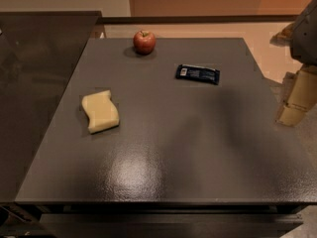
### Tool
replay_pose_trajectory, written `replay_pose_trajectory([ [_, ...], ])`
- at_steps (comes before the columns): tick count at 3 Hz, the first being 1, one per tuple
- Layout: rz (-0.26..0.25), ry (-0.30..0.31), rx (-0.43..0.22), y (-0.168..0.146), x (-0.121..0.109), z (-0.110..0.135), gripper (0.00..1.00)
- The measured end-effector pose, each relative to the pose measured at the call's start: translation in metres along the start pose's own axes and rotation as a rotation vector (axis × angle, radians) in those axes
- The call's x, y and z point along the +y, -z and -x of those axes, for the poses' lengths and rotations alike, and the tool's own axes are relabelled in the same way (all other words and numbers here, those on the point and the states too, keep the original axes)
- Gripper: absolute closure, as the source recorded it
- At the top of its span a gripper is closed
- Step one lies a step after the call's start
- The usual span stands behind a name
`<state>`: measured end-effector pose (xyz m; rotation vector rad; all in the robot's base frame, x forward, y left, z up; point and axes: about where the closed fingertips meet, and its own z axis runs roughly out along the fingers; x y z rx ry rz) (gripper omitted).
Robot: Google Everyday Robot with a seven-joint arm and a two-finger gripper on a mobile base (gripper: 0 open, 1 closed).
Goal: Move rxbar blueberry near sponge
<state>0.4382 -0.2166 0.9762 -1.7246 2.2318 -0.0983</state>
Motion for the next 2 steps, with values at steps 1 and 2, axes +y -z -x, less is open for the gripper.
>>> replay_pose_trajectory([
  [1, -0.001, 0.000, 0.000, 0.0001, -0.0001, 0.0001, 0.00],
  [2, -0.006, 0.007, -0.031, -0.0084, -0.0095, 0.0039, 0.00],
])
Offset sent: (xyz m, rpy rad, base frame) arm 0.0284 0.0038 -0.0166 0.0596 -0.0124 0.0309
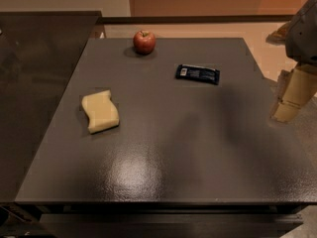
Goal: Move rxbar blueberry near sponge
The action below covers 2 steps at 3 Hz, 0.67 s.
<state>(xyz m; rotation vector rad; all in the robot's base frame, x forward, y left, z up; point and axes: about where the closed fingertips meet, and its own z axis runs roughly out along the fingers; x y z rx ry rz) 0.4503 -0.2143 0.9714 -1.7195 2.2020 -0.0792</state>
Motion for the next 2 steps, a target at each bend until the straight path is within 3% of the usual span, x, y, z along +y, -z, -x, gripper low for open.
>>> replay_pose_trajectory([
  [2, 0.011, -0.004, -0.086, -0.034, -0.032, 0.013, 0.00],
])
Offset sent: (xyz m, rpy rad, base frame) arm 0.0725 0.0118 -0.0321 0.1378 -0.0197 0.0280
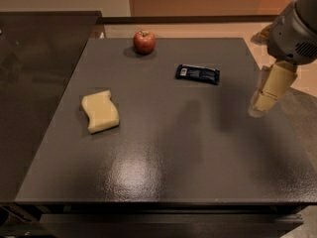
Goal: Move rxbar blueberry near sponge
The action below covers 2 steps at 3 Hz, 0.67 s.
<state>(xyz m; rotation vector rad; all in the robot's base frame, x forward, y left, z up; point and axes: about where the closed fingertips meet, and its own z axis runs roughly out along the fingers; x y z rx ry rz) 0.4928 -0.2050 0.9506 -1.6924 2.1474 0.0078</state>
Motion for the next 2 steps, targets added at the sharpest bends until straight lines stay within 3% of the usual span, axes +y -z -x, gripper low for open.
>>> replay_pose_trajectory([
  [2, 0.000, -0.047, -0.140, -0.029, -0.049, 0.015, 0.00],
])
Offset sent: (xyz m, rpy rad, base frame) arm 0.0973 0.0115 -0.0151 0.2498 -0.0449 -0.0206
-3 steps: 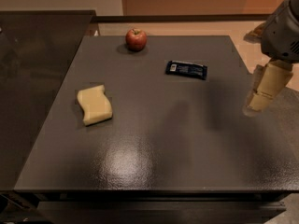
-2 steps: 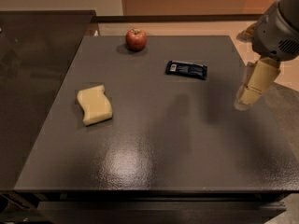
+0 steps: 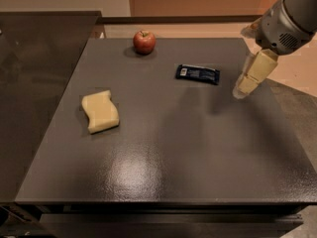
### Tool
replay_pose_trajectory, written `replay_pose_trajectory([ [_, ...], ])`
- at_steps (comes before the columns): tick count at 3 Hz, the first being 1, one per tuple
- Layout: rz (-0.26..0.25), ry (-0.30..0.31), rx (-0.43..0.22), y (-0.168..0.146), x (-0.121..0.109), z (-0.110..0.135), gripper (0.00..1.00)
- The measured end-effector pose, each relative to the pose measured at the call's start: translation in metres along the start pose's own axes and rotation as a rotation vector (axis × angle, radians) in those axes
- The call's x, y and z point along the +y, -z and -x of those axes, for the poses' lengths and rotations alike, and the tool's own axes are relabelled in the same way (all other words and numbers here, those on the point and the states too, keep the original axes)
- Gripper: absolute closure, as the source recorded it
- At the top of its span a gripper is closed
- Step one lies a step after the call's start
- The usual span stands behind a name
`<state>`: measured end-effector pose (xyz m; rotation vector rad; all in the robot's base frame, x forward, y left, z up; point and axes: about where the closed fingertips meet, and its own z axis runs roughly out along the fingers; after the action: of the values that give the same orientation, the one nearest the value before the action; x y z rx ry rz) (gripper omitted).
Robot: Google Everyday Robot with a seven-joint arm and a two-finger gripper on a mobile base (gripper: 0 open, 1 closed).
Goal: Move rxbar blueberry near sponge
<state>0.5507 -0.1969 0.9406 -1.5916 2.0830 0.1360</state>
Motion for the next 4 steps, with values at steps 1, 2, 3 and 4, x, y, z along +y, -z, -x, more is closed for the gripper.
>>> replay_pose_trajectory([
  [1, 0.022, -0.027, -0.071, -0.020, -0.022, 0.006, 0.00],
  [2, 0.065, -0.046, -0.125, -0.045, -0.038, 0.008, 0.00],
  [3, 0.114, -0.061, -0.170, -0.070, -0.048, 0.006, 0.00],
  [4, 0.163, -0.066, -0.198, -0.095, -0.052, 0.003, 0.00],
])
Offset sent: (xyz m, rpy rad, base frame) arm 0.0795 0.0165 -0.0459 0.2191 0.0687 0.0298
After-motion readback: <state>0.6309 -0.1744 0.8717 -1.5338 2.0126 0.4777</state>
